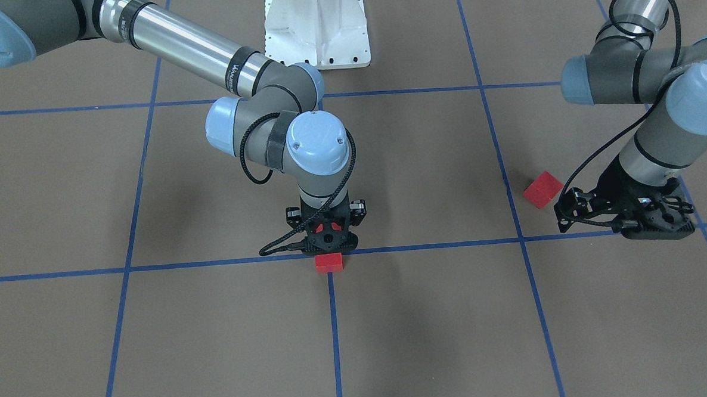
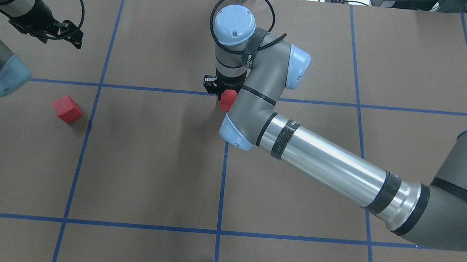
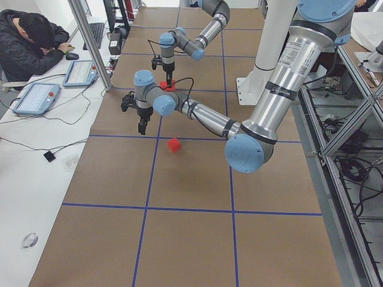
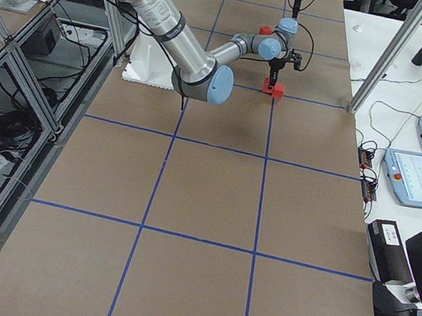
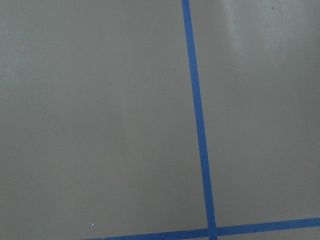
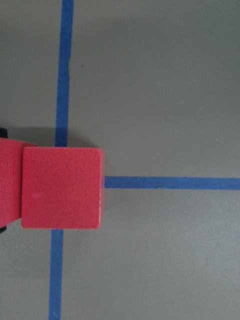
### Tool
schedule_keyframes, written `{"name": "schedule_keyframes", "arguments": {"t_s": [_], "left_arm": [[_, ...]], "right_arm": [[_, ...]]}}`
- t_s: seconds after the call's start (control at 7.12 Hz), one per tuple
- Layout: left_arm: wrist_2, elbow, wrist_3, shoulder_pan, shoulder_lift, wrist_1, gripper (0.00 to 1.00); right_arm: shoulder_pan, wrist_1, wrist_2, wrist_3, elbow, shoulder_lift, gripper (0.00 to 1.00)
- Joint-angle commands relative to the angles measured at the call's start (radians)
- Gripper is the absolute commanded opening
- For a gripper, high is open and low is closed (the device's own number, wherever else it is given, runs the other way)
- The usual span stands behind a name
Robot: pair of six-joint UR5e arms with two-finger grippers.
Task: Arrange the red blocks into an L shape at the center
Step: 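Place the held cube against the center cube's near side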
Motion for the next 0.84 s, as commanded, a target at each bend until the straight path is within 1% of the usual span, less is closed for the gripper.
{"name": "schedule_keyframes", "arguments": {"t_s": [0.0,0.14,0.28,0.42,0.56,0.7], "left_arm": [[0.0,-0.001,-0.001,-0.001,0.0,0.0,1.0],[0.0,-0.001,-0.001,-0.001,0.0,0.0,1.0],[0.0,-0.001,-0.001,-0.001,0.0,0.0,1.0],[0.0,-0.001,-0.001,-0.001,0.0,0.0,1.0],[0.0,-0.001,-0.002,0.0,0.0,0.0,1.0],[0.0,0.0,-0.001,0.0,0.0,0.0,1.0]], "right_arm": [[0.0,0.001,0.0,0.0,-0.001,0.0,0.0],[0.0,0.001,-0.009,0.0,0.0,0.0,0.42],[0.0,0.001,-0.025,0.0,0.0,0.0,0.45],[0.0,0.001,-0.025,-0.001,0.0,0.0,0.53],[0.0,0.009,-0.025,-0.001,0.0,-0.001,0.78],[0.0,0.012,-0.025,-0.001,0.0,-0.001,0.98]]}}
